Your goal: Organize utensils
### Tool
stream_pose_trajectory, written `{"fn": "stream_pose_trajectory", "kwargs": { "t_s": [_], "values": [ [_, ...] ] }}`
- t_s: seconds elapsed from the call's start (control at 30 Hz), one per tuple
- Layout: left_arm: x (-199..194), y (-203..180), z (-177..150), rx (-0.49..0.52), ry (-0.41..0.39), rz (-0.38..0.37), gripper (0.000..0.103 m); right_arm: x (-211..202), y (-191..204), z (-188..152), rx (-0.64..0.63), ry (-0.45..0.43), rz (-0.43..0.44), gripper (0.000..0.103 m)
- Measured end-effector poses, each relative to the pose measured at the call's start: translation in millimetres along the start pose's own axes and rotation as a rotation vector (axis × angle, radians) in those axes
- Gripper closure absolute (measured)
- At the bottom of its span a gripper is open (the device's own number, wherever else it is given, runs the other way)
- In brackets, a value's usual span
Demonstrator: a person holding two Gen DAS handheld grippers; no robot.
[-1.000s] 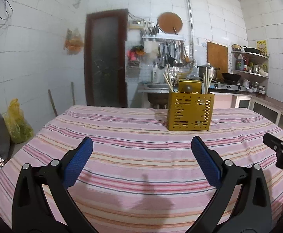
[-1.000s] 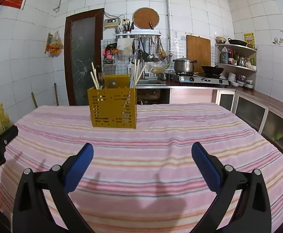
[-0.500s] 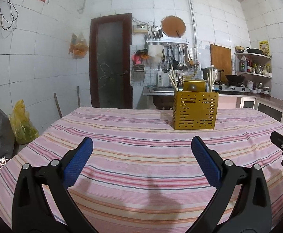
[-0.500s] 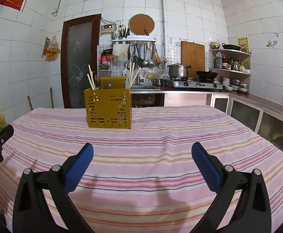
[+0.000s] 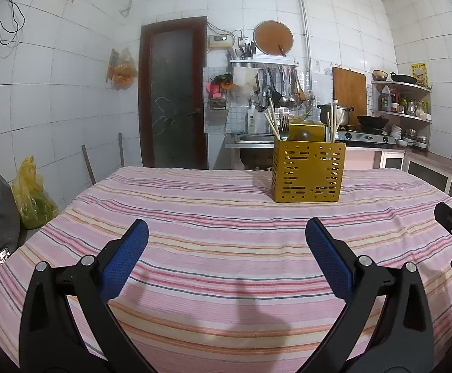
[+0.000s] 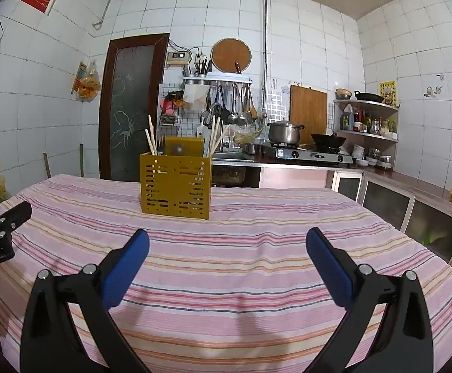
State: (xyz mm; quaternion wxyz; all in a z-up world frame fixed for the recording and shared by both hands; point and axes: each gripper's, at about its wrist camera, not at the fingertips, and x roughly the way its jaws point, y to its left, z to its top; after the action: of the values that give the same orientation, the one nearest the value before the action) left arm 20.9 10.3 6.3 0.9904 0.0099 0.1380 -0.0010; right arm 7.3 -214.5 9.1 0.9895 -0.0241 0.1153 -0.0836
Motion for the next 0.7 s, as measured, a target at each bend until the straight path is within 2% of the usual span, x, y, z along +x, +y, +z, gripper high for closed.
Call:
{"fn": "stream_pose_trajectory", "kwargs": {
  "t_s": [0.7],
  "values": [
    [-7.8, -2.2, 0.0, 0.0, -0.032, -0.009, 0.005, 0.1, -1.5, 2.9, 0.021, -0.004, 0.004, 0.004]
  ]
}}
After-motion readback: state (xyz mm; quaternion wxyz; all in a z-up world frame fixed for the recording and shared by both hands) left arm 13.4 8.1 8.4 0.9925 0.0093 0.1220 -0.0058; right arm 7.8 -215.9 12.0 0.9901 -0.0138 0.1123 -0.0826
